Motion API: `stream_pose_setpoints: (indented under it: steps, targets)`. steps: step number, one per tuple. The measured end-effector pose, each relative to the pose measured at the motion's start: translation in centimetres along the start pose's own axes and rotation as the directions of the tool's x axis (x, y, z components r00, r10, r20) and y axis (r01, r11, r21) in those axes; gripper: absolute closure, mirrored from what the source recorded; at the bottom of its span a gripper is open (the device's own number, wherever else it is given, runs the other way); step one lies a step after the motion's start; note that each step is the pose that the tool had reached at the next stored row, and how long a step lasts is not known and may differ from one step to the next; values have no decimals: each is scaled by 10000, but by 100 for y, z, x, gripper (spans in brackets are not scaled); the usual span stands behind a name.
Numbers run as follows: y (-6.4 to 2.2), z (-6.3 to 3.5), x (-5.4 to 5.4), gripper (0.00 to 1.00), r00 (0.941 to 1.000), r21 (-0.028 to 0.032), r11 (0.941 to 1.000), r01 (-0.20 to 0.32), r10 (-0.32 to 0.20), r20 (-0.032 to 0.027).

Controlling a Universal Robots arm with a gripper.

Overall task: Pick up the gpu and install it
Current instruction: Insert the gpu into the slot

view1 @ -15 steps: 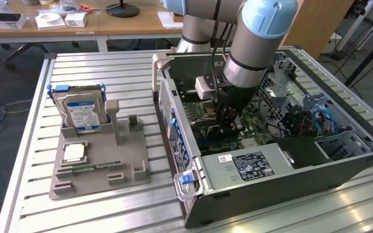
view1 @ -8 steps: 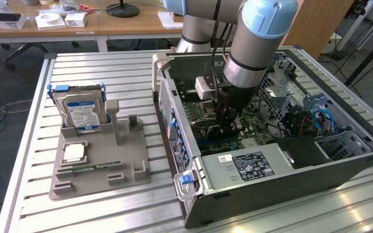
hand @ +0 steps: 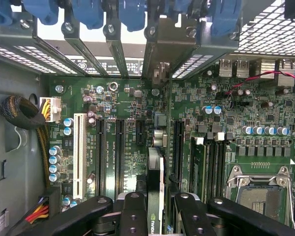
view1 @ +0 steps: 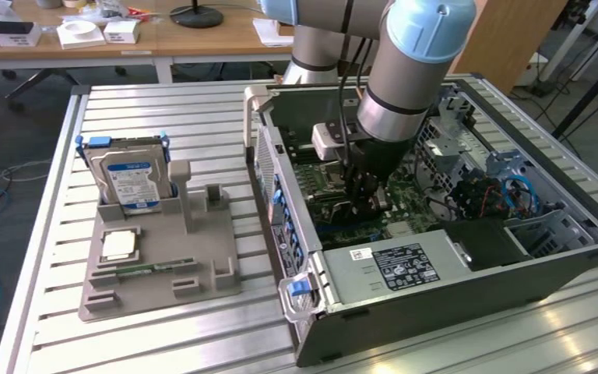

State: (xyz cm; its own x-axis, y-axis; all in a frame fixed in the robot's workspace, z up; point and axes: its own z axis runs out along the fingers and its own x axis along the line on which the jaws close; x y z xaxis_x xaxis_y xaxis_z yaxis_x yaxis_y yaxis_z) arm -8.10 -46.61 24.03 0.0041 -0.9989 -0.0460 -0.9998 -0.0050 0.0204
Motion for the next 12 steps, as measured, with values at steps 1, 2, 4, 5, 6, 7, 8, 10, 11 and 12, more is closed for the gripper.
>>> stream_pose_setpoints:
  steps: [1, 2, 4, 5, 6, 7, 8, 10, 11, 12]
  targets:
    - [0, 0, 0, 73, 10000, 0, 10000, 0, 0, 0]
    - [0, 0, 0, 73, 10000, 0, 10000, 0, 0, 0]
    - [0, 0, 0, 73, 10000, -1, 10000, 0, 0, 0]
    - [0, 0, 0, 73, 10000, -3, 10000, -1, 1, 0]
    - [0, 0, 0, 73, 10000, -5, 10000, 0, 0, 2]
    - [-1, 0, -1, 73, 10000, -5, 10000, 0, 0, 4]
    - [-1, -1, -1, 73, 10000, -5, 10000, 0, 0, 3]
    - [-1, -1, -1, 73, 10000, -6, 10000, 0, 0, 3]
    - [-1, -2, 0, 73, 10000, -6, 10000, 0, 0, 2]
    - [-1, -2, 0, 73, 10000, -6, 10000, 0, 0, 3]
